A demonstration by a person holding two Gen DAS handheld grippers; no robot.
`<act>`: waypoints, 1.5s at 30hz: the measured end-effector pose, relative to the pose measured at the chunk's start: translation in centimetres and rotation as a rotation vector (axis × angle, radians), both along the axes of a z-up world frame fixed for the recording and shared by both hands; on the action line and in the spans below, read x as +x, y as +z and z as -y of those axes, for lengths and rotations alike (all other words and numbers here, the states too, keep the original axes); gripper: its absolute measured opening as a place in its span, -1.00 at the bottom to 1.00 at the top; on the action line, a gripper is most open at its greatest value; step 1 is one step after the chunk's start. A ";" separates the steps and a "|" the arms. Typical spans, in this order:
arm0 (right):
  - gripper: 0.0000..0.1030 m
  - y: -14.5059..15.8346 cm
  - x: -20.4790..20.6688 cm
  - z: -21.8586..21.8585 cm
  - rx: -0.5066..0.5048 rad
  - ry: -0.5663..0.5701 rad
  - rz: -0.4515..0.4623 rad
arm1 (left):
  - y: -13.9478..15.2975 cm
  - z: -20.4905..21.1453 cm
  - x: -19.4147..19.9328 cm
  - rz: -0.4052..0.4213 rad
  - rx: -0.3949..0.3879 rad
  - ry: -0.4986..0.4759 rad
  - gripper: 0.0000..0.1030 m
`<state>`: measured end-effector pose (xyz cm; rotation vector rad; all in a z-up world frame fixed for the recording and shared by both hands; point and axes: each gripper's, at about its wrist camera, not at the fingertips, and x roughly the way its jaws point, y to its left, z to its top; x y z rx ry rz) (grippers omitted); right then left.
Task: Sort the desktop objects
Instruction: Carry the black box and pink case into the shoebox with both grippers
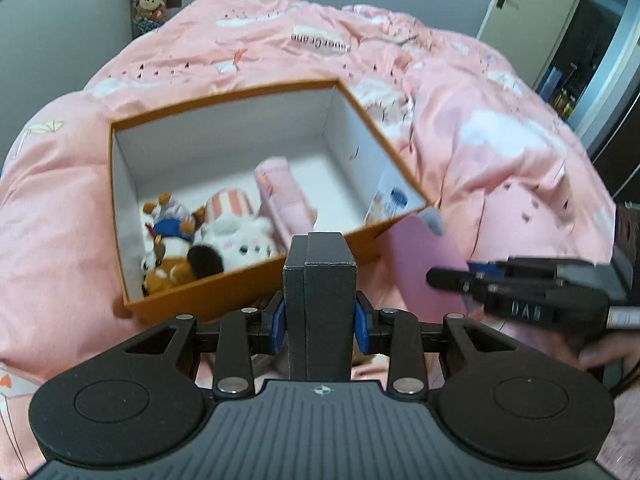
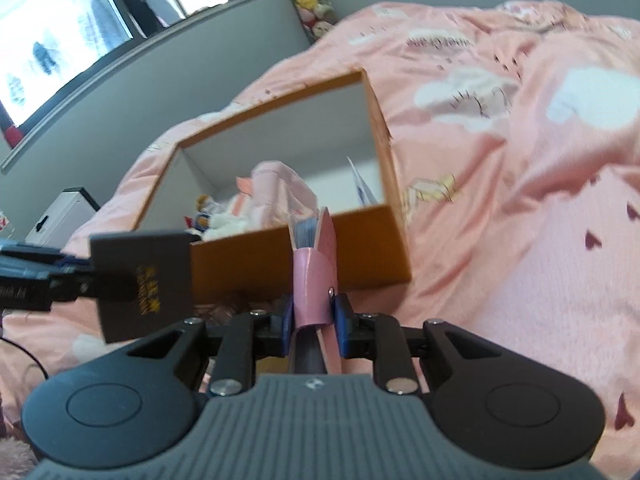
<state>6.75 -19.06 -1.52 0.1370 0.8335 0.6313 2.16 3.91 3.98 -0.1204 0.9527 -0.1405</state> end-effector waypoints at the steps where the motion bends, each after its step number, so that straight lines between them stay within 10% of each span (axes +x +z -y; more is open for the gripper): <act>1: -0.57 0.4 -0.2 0.0 0.004 0.005 0.013 | 0.3 0.2 0.2 0.009 0.000 0.005 -0.27; 27: -0.58 5.8 4.4 -0.2 0.171 -0.068 0.241 | 1.6 2.0 9.1 0.027 -0.108 -0.018 -0.27; 45: -0.57 3.2 12.6 0.0 0.216 -0.025 0.031 | -4.3 0.7 16.2 -0.228 -0.168 0.038 -0.27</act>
